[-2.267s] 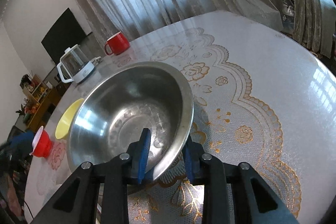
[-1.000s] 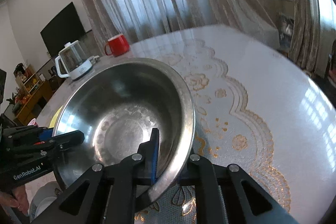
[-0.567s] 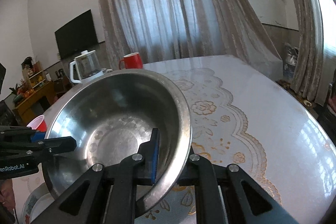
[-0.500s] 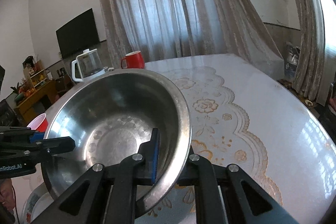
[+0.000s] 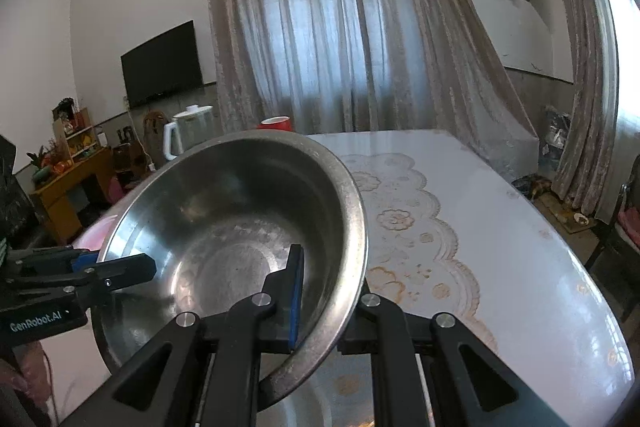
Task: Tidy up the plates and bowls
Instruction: 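Lift the steel bowl with the right gripper and carry it toward the plate stack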
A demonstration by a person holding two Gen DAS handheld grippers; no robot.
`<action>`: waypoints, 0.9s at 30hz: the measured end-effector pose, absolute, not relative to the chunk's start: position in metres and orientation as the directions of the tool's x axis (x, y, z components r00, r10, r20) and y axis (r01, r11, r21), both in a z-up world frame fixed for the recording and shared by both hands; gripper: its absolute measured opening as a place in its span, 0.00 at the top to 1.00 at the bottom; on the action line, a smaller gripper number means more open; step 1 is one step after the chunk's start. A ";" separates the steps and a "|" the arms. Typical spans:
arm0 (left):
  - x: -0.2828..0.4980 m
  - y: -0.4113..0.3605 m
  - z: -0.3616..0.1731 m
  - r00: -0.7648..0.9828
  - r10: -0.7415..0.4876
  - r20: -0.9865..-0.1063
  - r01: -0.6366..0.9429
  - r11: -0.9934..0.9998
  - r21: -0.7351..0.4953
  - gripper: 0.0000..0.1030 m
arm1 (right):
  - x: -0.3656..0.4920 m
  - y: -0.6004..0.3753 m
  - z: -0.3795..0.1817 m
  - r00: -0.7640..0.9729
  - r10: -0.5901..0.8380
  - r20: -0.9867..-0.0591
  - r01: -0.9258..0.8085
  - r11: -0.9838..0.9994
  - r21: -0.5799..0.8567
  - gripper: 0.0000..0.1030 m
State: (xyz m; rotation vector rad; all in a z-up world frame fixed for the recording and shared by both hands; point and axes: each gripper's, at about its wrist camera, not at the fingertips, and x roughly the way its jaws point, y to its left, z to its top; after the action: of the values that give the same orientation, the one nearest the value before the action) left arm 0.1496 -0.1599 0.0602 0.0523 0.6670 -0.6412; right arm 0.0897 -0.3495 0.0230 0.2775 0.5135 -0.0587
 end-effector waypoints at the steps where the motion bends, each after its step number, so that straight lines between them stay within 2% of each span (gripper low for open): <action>1: 0.145 -0.152 0.061 0.611 -0.535 -0.584 0.561 0.813 -0.157 0.75 | 0.086 -0.343 0.026 0.870 0.027 -0.492 0.114 0.960 0.255 0.89; 15: 0.104 -0.053 0.059 0.693 -0.469 -0.548 0.445 0.876 -0.186 0.76 | 0.070 -0.262 0.038 0.856 0.176 -0.486 -0.006 0.944 0.331 0.89; 27: 0.085 0.015 0.041 0.717 -0.405 -0.567 0.334 0.914 -0.230 0.76 | 0.074 -0.201 0.026 0.792 0.310 -0.527 -0.076 0.906 0.417 0.89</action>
State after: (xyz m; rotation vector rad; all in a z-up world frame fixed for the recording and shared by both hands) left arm 0.0845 0.0151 0.0407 -0.1141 0.6534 -0.4098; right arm 0.0739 -0.2013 0.0260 0.3911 0.6263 0.2134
